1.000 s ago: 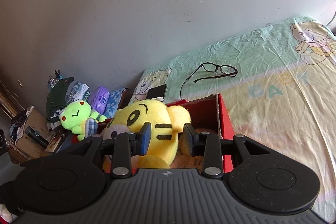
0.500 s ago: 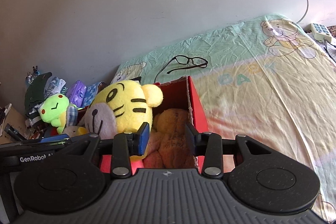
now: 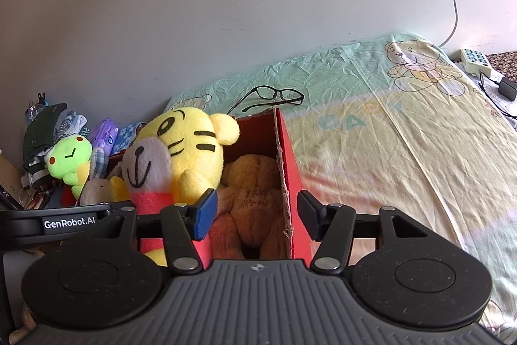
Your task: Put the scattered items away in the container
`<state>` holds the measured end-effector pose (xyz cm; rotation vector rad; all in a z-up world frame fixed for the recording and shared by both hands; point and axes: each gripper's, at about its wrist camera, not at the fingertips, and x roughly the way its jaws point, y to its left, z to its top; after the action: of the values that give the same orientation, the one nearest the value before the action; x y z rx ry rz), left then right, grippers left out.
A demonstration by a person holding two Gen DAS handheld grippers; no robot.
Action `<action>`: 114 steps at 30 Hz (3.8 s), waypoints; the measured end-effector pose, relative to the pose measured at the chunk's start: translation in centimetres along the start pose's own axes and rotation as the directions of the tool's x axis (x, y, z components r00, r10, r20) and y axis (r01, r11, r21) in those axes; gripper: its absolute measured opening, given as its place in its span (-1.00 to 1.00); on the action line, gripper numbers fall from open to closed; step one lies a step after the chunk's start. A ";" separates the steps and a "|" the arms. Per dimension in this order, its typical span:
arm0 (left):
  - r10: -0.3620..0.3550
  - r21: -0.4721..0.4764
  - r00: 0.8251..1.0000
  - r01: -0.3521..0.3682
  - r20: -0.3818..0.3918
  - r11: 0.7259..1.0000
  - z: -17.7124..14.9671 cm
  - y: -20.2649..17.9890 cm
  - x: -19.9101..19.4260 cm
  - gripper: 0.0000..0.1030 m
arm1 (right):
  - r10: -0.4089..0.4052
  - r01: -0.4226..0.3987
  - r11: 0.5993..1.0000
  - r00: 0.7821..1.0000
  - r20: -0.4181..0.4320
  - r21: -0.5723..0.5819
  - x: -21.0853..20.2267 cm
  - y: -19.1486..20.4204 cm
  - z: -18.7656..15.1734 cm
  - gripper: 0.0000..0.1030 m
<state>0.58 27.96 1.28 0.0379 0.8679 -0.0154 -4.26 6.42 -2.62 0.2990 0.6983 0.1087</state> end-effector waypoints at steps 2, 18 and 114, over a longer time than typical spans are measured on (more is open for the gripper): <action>0.024 0.003 1.000 -0.024 -0.005 1.000 -0.2 -0.2 -0.2 0.70 | -0.016 0.017 1.000 1.000 0.019 -0.017 -0.4 0.2 -0.1 0.41; 0.141 -0.022 0.987 -0.143 -0.074 0.989 -1.5 -2.0 -1.4 0.70 | 0.038 -0.040 0.997 0.999 -0.026 -0.065 -1.8 -0.7 -0.1 0.60; -0.168 0.181 0.949 0.221 -0.266 0.958 -9.2 -12.2 -1.8 0.70 | -0.368 0.391 0.920 0.884 -0.290 0.025 -3.2 -9.8 -4.9 0.64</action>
<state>-7.92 16.11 -3.61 0.1535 1.1156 -0.2945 -9.87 -2.42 -7.22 0.2219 1.0338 -0.2594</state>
